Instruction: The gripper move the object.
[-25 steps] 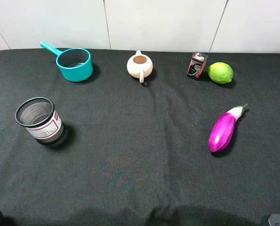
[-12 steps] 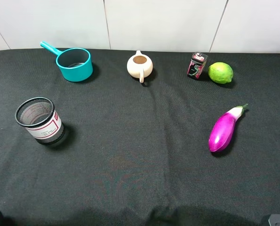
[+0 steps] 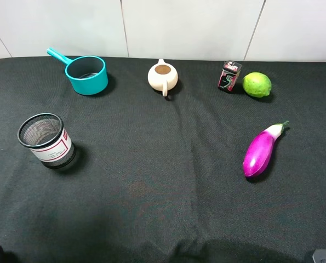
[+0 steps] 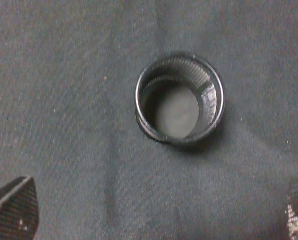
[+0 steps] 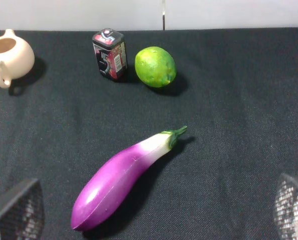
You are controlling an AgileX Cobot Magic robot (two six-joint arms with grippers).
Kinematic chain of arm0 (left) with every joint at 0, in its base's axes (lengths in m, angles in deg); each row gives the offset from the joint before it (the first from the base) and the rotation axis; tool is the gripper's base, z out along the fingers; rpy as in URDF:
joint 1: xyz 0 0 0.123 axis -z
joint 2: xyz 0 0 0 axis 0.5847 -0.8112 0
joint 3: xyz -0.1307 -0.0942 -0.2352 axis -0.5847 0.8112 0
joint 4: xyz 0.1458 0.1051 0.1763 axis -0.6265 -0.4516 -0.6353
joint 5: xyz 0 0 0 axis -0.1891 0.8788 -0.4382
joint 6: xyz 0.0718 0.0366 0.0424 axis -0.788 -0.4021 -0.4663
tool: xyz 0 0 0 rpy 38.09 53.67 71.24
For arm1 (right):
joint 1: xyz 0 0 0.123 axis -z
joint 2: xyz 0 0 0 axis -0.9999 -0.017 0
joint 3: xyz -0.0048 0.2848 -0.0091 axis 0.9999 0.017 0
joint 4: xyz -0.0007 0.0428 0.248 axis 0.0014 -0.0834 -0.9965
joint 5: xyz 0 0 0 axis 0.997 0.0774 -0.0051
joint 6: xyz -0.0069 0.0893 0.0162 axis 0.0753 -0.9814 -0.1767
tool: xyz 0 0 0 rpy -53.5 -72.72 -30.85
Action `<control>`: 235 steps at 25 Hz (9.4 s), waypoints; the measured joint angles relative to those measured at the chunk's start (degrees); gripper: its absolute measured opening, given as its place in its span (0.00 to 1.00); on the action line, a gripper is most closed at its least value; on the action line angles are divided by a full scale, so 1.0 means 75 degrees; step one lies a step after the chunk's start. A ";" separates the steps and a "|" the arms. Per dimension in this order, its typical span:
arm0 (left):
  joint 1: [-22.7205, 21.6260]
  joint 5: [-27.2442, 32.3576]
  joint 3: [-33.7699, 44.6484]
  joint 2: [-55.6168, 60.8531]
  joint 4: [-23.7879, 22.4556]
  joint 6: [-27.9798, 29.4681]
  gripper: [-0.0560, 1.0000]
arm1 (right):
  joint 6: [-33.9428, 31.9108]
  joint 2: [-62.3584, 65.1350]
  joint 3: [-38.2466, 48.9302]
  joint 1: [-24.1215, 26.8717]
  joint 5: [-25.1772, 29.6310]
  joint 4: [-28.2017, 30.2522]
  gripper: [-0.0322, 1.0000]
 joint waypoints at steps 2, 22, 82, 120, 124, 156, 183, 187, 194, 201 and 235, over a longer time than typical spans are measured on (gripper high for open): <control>0.0000 -0.0010 -0.0356 -0.0468 0.0000 -0.0034 0.97 | 0.0000 0.0000 0.0000 0.0000 0.0000 0.0000 0.70; 0.0000 -0.0470 -0.2873 -0.4436 0.0006 -0.0803 0.97 | 0.0000 0.0000 0.0000 0.0000 0.0000 0.0000 0.70; 0.1028 -0.1935 -0.6146 -1.0334 0.0769 -0.3209 0.96 | 0.0000 0.0000 0.0000 0.0000 -0.0002 -0.0006 0.70; 0.1715 -0.2619 -0.6156 -1.1128 0.0811 -0.3835 0.38 | 0.0000 0.0000 0.0000 0.0000 -0.0002 -0.0016 0.70; 0.1715 -0.2666 -0.6156 -1.1128 0.0811 -0.3835 0.20 | 0.0000 0.0000 0.0000 0.0000 -0.0002 -0.0016 0.70; 0.1715 -0.1893 -0.6206 -1.0521 0.0798 -0.3835 0.07 | 0.0000 0.0000 0.0000 0.0000 -0.0002 -0.0023 0.70; 0.3032 -0.0154 -0.6367 -0.9270 0.0355 -0.3102 0.07 | 0.0000 0.0000 0.0000 0.0000 -0.0002 -0.0023 0.70; 0.3698 -0.0104 -0.6367 -0.9270 0.0291 -0.3018 0.07 | 0.0000 0.0000 0.0000 0.0000 -0.0002 -0.0023 0.70; 0.4840 -0.0087 -0.6367 -0.9270 0.0266 -0.2795 0.07 | 0.0000 0.0000 0.0000 0.0000 -0.0002 -0.0023 0.70; 0.5865 -0.0081 -0.6367 -0.9270 0.0260 -0.2738 0.07 | 0.0000 0.0000 0.0000 0.0000 -0.0002 -0.0023 0.70; 0.8387 -0.0254 -0.6294 -0.9270 0.0161 -0.2693 0.07 | 0.0000 0.0000 0.0000 0.0000 -0.0002 -0.0023 0.70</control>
